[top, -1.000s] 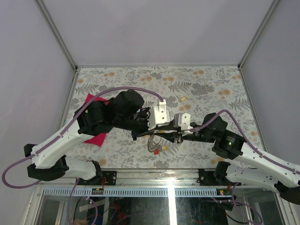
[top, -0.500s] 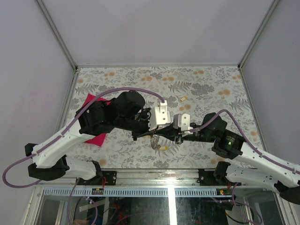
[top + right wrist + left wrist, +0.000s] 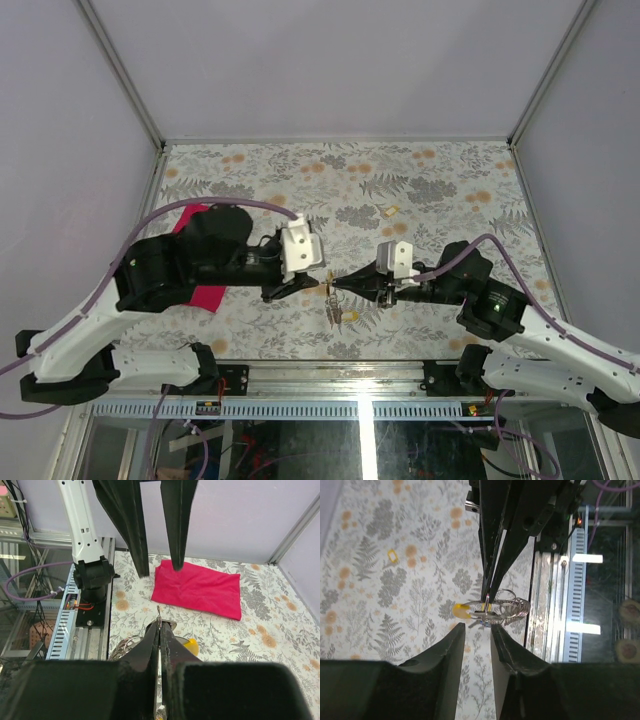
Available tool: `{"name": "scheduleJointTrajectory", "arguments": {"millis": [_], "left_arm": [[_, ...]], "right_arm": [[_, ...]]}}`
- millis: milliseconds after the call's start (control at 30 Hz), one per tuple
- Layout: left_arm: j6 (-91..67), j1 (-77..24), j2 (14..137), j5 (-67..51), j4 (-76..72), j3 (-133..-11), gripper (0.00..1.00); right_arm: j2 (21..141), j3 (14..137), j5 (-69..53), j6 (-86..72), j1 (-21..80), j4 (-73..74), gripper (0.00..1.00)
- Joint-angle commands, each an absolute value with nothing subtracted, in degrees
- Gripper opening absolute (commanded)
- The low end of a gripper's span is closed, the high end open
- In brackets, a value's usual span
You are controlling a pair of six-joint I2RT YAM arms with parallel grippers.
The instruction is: Put the keys on the keyring
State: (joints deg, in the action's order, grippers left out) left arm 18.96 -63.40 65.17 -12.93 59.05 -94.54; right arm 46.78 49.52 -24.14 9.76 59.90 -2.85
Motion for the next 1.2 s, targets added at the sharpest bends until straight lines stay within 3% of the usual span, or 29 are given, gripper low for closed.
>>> {"name": "scheduleJointTrajectory", "arguments": {"millis": [0,800,1033,1167], "left_arm": [[18.1,-63.9,59.3,-15.1,45.6,-89.3,0.30],[18.6,-63.8,59.6,-19.3,43.6,-84.5,0.33],[18.8,-63.9,60.0,-19.3,43.9,-85.1,0.25],[18.9,-63.9,60.0,-19.5,44.0,-85.2,0.15]], "right_arm": [[43.9,53.0,-25.1,8.5,59.9,-6.7,0.00],[42.5,52.3,-27.6,7.1,59.9,-10.9,0.00],[42.6,52.2,-27.8,7.1,59.9,-10.9,0.00],[42.5,52.1,-27.6,7.1,60.0,-11.1,0.00]]}}
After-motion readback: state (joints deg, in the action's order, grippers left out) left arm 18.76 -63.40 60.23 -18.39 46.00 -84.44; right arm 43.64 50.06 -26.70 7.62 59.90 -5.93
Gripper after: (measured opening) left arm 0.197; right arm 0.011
